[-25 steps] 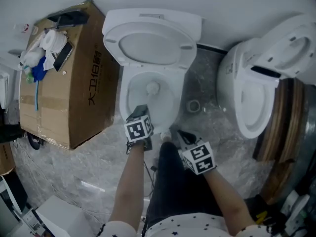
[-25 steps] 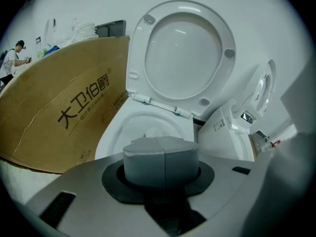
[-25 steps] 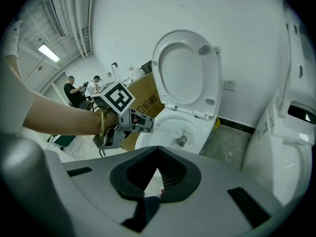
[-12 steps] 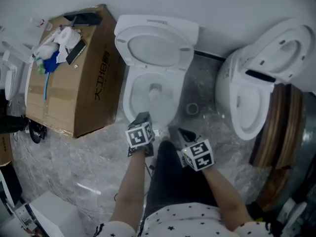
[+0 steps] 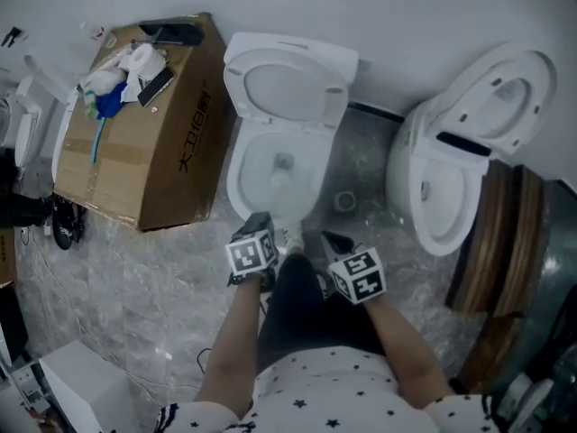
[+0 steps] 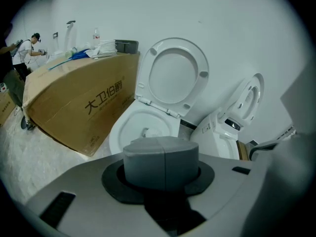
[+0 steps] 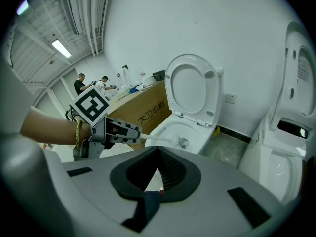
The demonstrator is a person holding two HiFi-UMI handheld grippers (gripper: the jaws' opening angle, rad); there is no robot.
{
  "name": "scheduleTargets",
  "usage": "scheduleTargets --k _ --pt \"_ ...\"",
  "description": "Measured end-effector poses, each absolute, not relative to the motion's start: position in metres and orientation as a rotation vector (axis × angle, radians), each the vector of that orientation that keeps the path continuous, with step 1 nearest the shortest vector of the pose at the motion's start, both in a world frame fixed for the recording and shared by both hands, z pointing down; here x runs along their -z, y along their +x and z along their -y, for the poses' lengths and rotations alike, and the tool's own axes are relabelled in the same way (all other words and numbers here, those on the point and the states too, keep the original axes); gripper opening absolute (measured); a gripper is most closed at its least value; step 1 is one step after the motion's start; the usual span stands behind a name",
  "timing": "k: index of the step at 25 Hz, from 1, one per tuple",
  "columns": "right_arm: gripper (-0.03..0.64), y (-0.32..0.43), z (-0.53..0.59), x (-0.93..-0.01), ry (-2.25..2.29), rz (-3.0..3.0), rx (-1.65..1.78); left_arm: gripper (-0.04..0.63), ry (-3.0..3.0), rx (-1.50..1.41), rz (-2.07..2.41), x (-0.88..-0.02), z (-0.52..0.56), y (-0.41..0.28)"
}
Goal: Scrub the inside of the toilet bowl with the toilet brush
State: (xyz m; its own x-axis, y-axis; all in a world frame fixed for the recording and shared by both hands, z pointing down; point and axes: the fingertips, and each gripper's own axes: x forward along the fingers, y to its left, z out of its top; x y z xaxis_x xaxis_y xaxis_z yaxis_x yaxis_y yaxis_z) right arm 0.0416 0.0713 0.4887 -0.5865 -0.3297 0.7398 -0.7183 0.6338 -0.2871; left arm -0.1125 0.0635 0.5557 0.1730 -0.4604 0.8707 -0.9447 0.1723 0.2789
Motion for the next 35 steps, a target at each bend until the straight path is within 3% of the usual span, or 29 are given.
scheduleTargets --k 35 --pt "0.006 0.048 -0.122 -0.432 0.67 2.334 -0.718 0.156 1.472 -0.466 1.536 -0.462 -0.183 -0.098"
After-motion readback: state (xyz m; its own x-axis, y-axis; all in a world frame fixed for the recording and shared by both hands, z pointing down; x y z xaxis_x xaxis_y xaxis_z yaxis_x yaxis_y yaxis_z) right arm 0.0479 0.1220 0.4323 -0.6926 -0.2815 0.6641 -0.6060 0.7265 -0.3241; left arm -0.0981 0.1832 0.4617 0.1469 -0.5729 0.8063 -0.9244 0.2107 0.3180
